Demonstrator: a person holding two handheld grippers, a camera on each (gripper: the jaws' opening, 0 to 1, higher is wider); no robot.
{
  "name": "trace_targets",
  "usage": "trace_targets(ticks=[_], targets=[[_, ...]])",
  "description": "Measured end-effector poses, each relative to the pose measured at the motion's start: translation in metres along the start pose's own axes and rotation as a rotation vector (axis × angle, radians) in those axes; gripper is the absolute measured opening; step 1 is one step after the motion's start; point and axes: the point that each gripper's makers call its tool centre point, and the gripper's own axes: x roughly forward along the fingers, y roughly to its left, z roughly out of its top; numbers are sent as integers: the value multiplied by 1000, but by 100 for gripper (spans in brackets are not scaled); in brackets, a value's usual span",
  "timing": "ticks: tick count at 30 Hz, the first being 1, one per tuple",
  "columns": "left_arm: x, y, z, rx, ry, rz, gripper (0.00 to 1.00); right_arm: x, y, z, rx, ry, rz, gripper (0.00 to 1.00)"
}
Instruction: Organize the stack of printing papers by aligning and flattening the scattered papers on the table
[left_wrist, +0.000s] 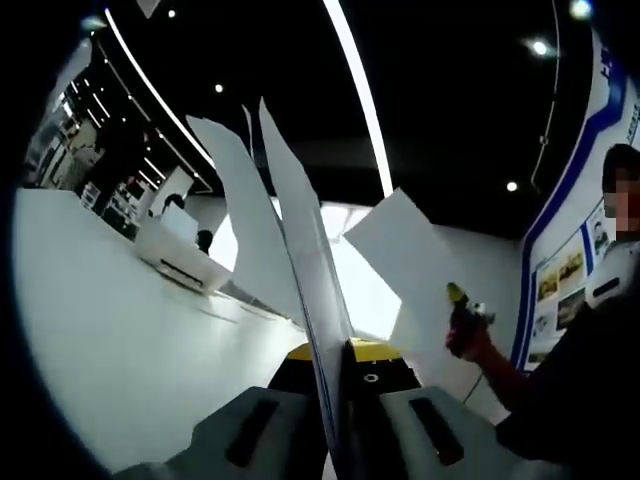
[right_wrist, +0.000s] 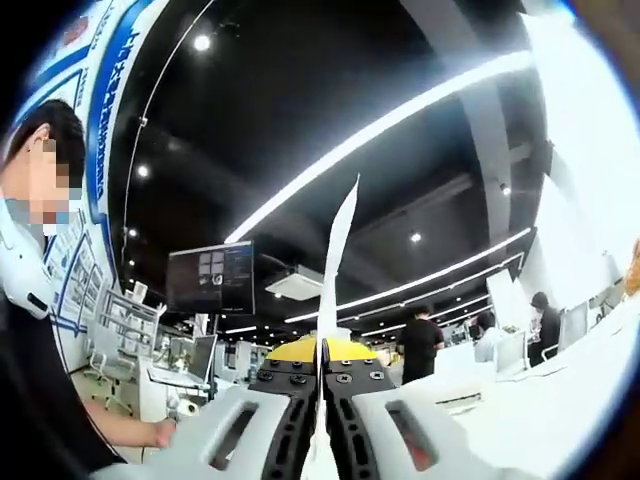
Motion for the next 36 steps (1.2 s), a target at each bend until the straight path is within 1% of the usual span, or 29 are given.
trace_targets(ticks=[11,17,28,31,36], targets=[[1,-1,0,3,1,-2,7,7,19,3,45,-32,44,0],[1,-1,0,3,0,-3,7,11,30,-4,56,-20,59,0],[0,-1,0,3,0,-5,7,10,37,-12,95,-17,72,0],[0,-2,0,5,0,-9,7,11,40,-17,94,-1,83,0],[0,-2,0,7,2,-8,7,11,37,-10,87,-16,74,0]])
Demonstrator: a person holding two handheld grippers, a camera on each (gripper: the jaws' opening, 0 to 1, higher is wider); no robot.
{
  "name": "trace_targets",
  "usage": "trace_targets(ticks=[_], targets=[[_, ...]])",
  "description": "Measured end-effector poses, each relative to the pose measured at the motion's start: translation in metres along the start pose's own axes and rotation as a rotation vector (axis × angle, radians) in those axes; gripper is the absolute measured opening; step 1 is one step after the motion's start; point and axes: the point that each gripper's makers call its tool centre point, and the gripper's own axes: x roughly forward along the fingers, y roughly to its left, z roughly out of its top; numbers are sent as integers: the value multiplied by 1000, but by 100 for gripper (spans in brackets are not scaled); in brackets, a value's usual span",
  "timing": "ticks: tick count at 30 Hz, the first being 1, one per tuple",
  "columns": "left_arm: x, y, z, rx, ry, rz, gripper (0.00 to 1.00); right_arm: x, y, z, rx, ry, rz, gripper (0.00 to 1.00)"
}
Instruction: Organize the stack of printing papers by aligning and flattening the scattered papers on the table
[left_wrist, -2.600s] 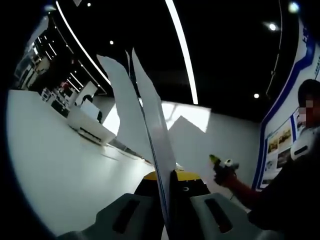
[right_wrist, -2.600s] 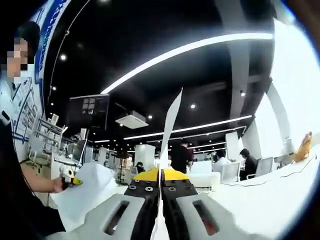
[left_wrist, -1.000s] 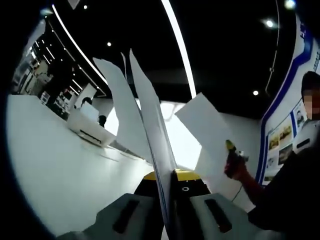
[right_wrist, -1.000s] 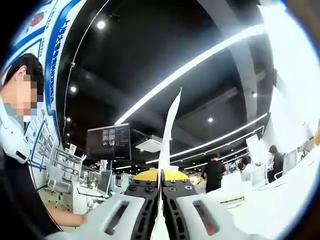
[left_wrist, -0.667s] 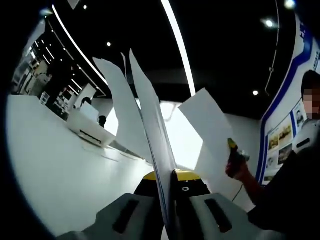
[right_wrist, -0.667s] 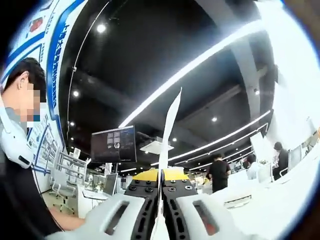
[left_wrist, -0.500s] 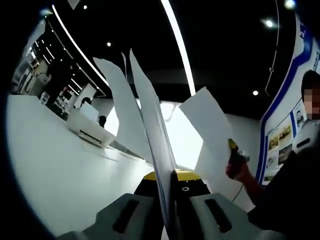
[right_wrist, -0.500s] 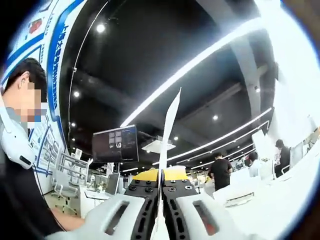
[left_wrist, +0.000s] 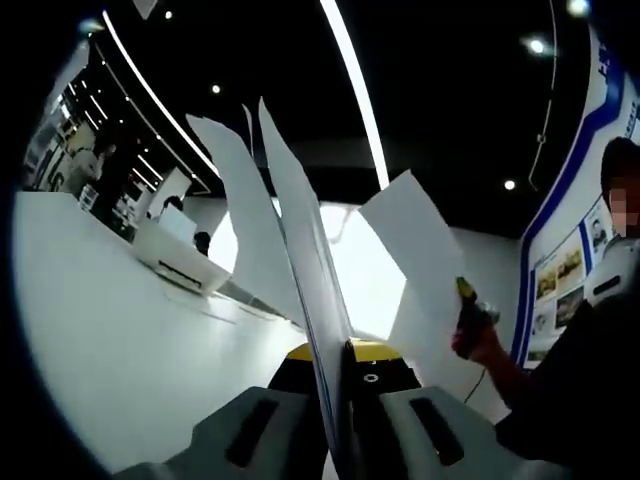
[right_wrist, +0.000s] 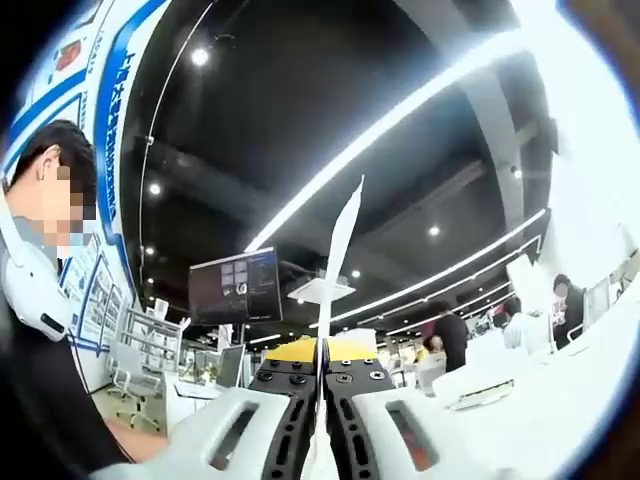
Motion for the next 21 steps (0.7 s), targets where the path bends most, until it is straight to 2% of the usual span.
trace_targets(ticks=[9,15,21], targets=[[0,0,0,0,1,2,7,1,5,4,-27,4,11,0],[0,-1,-1,5,4,3,7,1,7,-3,-4,10,16,0],[0,0,-1,4,4,4,7,10,15,-10,21,12,40,0]])
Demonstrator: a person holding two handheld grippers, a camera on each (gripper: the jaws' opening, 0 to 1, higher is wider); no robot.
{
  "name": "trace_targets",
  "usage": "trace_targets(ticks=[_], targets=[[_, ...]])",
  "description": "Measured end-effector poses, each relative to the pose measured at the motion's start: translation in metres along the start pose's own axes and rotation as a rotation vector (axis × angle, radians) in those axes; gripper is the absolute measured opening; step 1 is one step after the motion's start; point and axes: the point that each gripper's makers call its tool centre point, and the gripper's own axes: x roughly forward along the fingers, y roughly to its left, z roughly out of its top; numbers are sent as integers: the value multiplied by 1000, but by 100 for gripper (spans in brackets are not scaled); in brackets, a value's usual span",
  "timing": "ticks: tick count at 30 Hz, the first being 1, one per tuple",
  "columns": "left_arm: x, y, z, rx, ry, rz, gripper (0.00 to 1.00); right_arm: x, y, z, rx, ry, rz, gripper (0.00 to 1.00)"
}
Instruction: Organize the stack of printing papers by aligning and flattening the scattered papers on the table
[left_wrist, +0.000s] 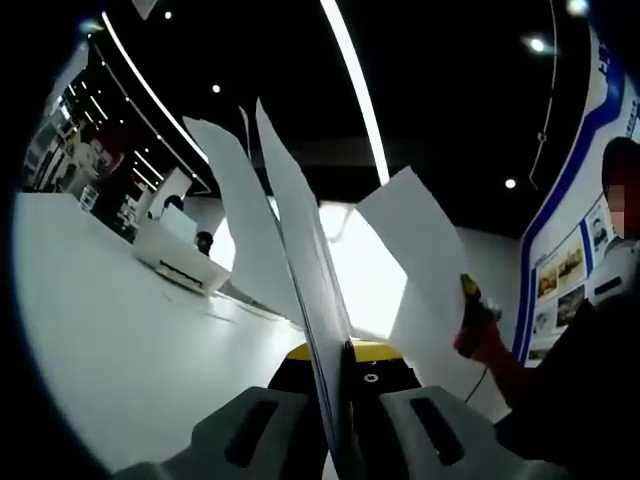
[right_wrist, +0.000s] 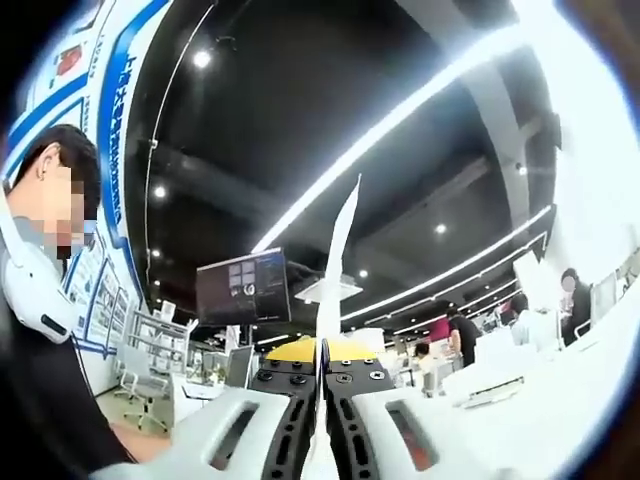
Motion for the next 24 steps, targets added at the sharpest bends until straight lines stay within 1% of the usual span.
trace_targets(ticks=[6,10,13,15,17,20,24], targets=[[0,0,0,3,1,-1,7,8,8,-10,31,7,26,0],[0,0,0,2,3,-1,7,11,12,-22,56,7,34,0],[0,0,0,4,3,-1,7,14,16,-38,66,4,43,0],[0,0,0,5,3,0,7,16,14,-53,97,7,32,0],[0,0,0,6,3,0,7,17,13,-64,127,7,26,0],[0,-1,0,8,4,-1,7,17,10,-77,155,7,17,0],[0,-1,0,7,3,-2,7,17,8,-94,225,6,-13,0]])
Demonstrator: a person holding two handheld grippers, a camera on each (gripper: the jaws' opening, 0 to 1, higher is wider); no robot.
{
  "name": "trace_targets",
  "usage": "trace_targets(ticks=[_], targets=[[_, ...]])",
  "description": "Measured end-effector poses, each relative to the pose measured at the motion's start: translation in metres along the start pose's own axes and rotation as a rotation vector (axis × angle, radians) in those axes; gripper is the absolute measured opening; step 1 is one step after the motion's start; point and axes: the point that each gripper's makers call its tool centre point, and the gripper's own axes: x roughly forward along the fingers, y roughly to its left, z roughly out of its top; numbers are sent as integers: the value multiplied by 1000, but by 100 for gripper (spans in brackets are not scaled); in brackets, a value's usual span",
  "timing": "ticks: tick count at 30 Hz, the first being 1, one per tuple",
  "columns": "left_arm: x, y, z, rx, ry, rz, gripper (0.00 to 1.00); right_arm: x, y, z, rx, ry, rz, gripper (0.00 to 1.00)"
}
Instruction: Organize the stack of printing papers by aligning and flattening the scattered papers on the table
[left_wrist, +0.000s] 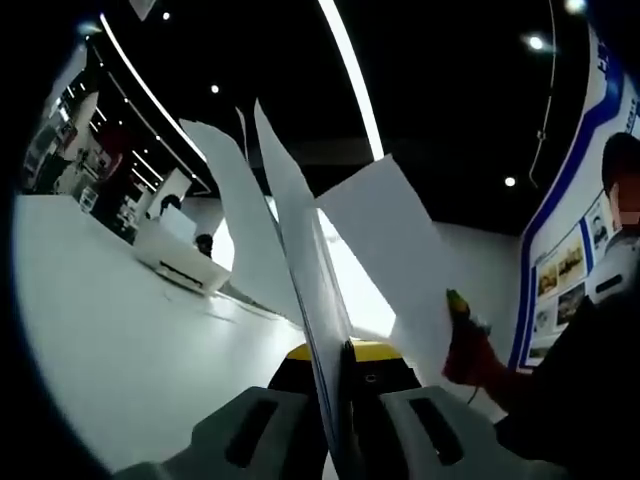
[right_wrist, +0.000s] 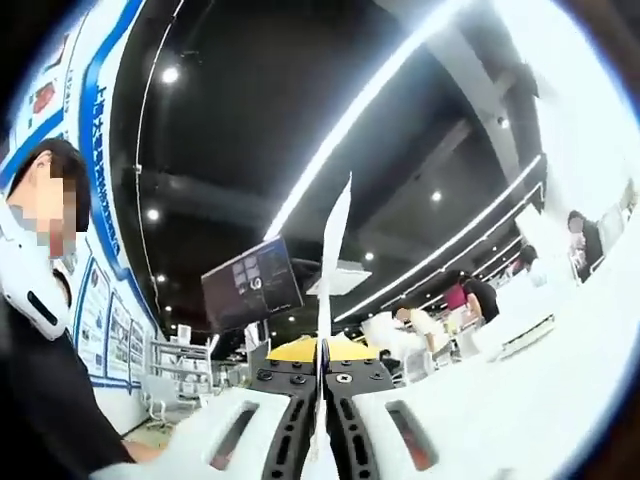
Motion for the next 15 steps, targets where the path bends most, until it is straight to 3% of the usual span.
trace_targets(ticks=[9,15], targets=[[-1,0,2,-6,-11,-4,7,-4,-13,-38,165,-5,-38,0],[-1,0,4,-16,-26,-3,7,-3,-16,-68,165,25,-78,0]])
